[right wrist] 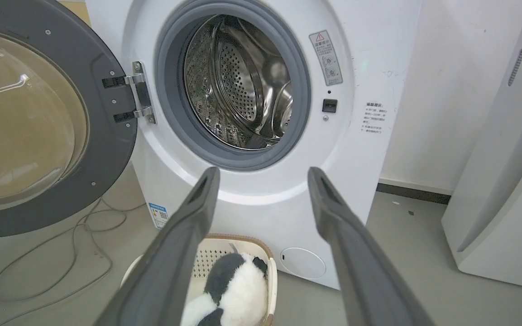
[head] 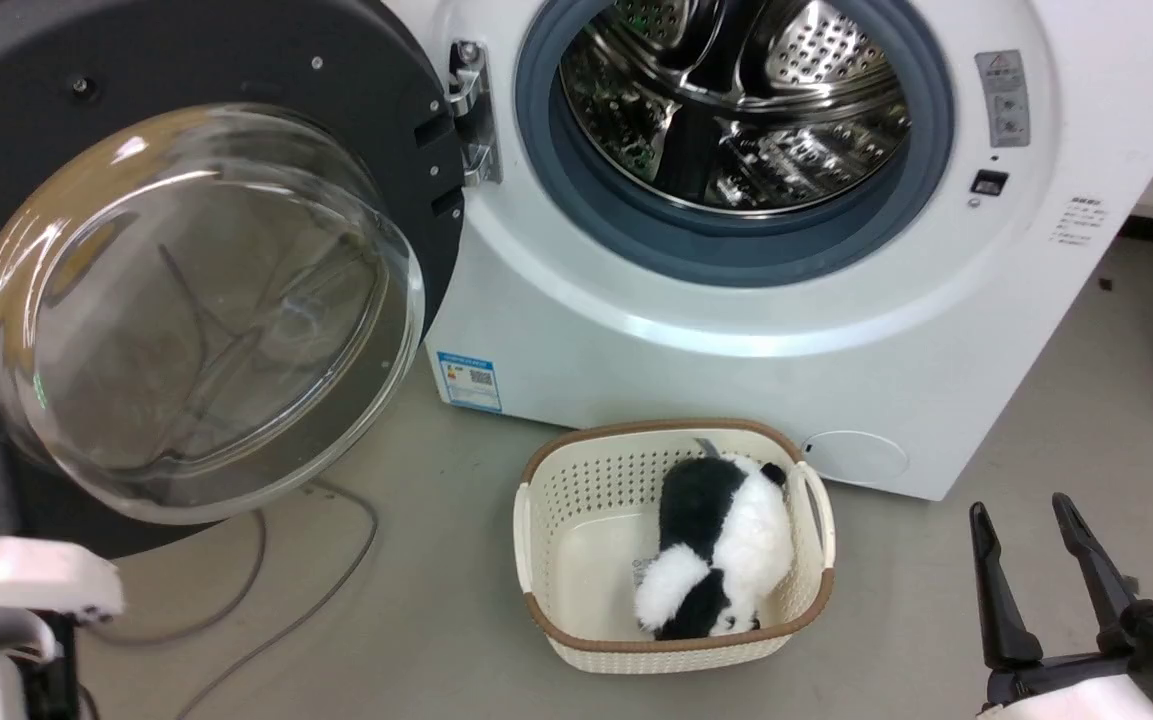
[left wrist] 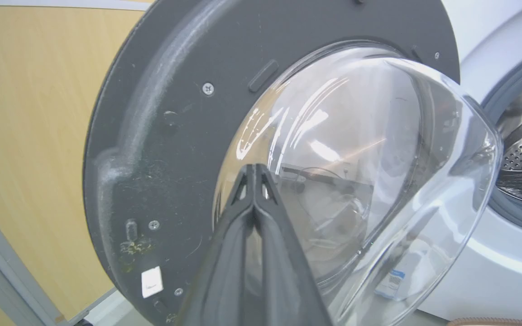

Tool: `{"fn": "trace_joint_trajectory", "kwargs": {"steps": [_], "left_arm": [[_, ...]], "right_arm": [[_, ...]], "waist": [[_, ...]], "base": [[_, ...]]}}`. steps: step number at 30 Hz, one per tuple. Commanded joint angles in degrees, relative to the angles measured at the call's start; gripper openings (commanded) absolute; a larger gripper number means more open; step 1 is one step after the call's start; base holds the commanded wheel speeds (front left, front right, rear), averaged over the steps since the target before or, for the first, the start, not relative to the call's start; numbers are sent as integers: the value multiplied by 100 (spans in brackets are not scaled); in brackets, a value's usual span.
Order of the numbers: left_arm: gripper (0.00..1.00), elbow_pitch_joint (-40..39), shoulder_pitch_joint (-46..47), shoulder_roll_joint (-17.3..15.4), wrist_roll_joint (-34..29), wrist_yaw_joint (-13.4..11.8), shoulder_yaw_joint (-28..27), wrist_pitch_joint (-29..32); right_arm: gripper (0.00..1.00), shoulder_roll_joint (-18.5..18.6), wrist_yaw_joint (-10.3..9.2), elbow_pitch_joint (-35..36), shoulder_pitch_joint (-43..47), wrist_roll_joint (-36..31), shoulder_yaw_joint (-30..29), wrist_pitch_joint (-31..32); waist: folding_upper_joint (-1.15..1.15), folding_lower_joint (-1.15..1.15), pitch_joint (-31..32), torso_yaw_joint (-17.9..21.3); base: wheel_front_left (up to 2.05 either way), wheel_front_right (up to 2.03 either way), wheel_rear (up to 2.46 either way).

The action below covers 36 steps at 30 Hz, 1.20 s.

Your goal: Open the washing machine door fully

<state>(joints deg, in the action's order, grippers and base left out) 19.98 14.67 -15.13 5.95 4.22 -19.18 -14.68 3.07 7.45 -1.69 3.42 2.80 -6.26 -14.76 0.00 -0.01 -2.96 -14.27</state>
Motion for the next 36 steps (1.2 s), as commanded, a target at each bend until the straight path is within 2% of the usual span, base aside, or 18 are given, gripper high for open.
{"fn": "trace_joint_trajectory", "kwargs": {"steps": [1, 7, 8, 9, 10, 14, 21, 28, 36], "left_arm": [[0, -71, -95, 40, -57, 9, 32, -31], [0, -844, -614, 583, -55, 121, 371, -31], [19, -937, -699, 641, -3, 160, 425, -31], [95, -1036, -776, 682, 5, 182, 477, -31], [100, -1154, -840, 725, 3, 199, 538, -31], [100, -1424, -1081, 872, 79, 249, 726, -31], [100, -1585, -1417, 946, 34, 293, 1093, -31], [100, -1576, -1609, 1011, -231, 104, 1143, -31], [100, -1507, -1727, 1070, -209, 92, 1174, -31]], "right_arm": [[100, -19, 3, 11, 56, 60, -10, -24], [100, -19, 3, 67, 168, 94, -28, -24], [100, -19, 3, 71, 185, 89, -22, -24], [100, -19, 3, 76, 200, 86, -25, -24], [100, -19, 3, 84, 214, 87, -33, -24], [100, -19, 3, 106, 283, 93, -54, -24], [100, -19, 3, 149, 286, 73, -5, -24], [100, -19, 3, 258, 348, 47, 88, -24], [100, -19, 3, 304, 402, 72, 183, -24]], "waist": [[0, 1, 51, 51], [0, 1, 224, 264], [0, 1, 243, 309], [0, 1, 257, 351], [0, 1, 269, 388], [0, 1, 317, 539], [0, 1, 357, 881], [0, 1, 385, 1242], [0, 1, 396, 1504]], "base": [[0, 0, 0], [0, 0, 0], [0, 0, 0], [0, 0, 0], [0, 0, 0], [0, 0, 0], [0, 0, 0], [0, 0, 0], [0, 0, 0]]}}
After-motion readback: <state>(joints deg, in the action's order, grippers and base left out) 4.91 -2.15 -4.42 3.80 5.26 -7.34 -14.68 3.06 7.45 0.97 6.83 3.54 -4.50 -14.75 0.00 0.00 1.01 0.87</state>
